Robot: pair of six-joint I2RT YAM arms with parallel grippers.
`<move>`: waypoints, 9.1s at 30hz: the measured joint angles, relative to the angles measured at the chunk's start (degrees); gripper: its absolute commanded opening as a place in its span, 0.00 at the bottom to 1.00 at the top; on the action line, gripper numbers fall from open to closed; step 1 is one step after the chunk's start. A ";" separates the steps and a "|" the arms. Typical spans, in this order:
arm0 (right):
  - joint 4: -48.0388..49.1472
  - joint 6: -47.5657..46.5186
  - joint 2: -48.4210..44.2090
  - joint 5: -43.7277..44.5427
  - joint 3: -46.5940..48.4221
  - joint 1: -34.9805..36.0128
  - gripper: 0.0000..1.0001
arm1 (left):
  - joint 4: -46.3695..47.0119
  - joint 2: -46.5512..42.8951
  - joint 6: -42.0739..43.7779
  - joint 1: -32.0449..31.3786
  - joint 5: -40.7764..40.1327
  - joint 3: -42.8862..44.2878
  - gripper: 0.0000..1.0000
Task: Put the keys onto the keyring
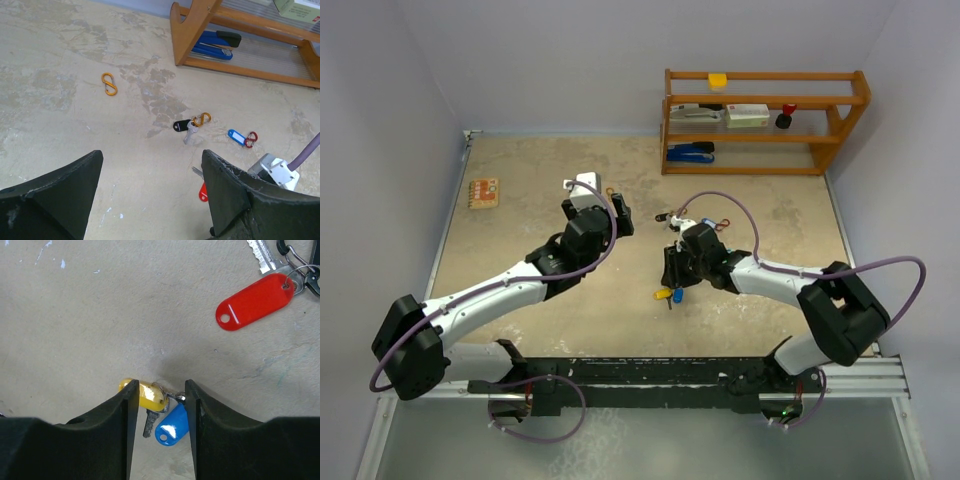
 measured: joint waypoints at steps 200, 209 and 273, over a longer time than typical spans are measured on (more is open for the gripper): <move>-6.49 -1.40 -22.56 11.72 4.28 1.11 0.00 | -6.95 21.42 -16.37 10.47 7.85 -5.11 0.56; -6.49 -1.40 -22.56 11.72 4.28 1.11 0.00 | -3.82 20.31 -14.95 10.49 10.14 -7.13 0.56; -6.10 -1.05 -22.58 11.67 3.43 1.11 0.00 | -8.79 19.17 -12.00 5.07 4.72 -8.44 0.47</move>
